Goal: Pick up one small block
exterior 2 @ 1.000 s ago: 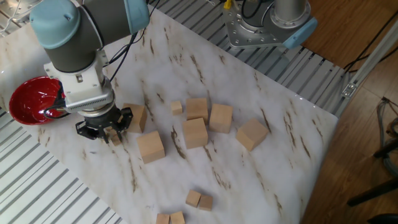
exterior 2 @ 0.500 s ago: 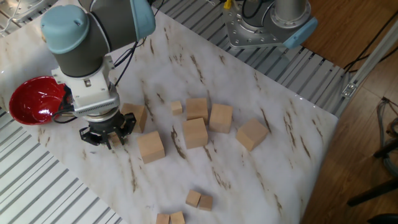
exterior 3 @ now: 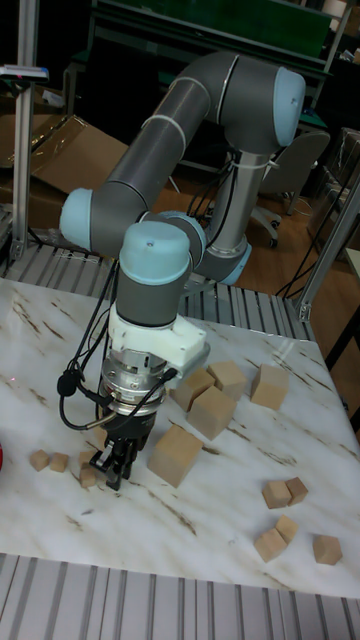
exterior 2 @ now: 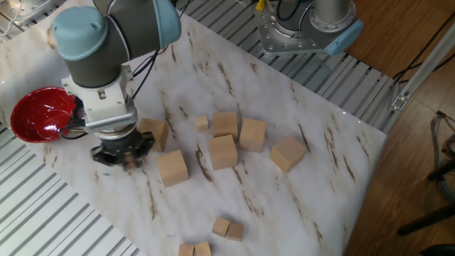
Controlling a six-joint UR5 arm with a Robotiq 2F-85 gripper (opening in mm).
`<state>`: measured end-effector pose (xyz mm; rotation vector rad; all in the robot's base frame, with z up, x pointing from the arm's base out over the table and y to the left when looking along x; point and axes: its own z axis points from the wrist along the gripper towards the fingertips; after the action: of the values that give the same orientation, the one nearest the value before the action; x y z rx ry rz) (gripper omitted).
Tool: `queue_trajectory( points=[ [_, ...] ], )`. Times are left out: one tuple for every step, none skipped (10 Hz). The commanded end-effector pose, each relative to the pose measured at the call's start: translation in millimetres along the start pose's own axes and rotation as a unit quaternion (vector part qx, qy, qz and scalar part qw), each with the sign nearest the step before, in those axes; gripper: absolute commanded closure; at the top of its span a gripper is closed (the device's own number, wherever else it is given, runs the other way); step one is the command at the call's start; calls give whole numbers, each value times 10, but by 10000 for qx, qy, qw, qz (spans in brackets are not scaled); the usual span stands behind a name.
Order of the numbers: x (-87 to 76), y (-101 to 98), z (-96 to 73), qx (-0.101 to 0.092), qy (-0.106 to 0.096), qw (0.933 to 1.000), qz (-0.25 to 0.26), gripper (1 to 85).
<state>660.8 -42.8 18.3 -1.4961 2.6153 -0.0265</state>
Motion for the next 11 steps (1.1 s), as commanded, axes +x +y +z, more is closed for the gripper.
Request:
queue_trajectory(
  points=[
    [17, -58, -262, 36, 5, 9998, 170, 767],
    [37, -76, -339, 33, 87, 9998, 200, 770],
    [58, -136, -435, 98, 208, 9996, 169, 780],
    [65, -194, -572, 163, 310, 9992, 208, 790],
    [56, -249, -751, 228, 395, 9986, 256, 793],
    [33, -248, -1006, 229, 439, 9980, 399, 800],
    [38, -195, -1226, 167, 481, 9969, 595, 813],
    [72, -166, -1375, 143, 517, 9962, 687, 817],
    [113, -141, -1455, 153, 522, 9944, 908, 817],
    [227, -133, -1522, 235, 686, 9900, 1212, 817],
    [254, -126, -1547, 237, 713, 9897, 1219, 827]
  ],
)
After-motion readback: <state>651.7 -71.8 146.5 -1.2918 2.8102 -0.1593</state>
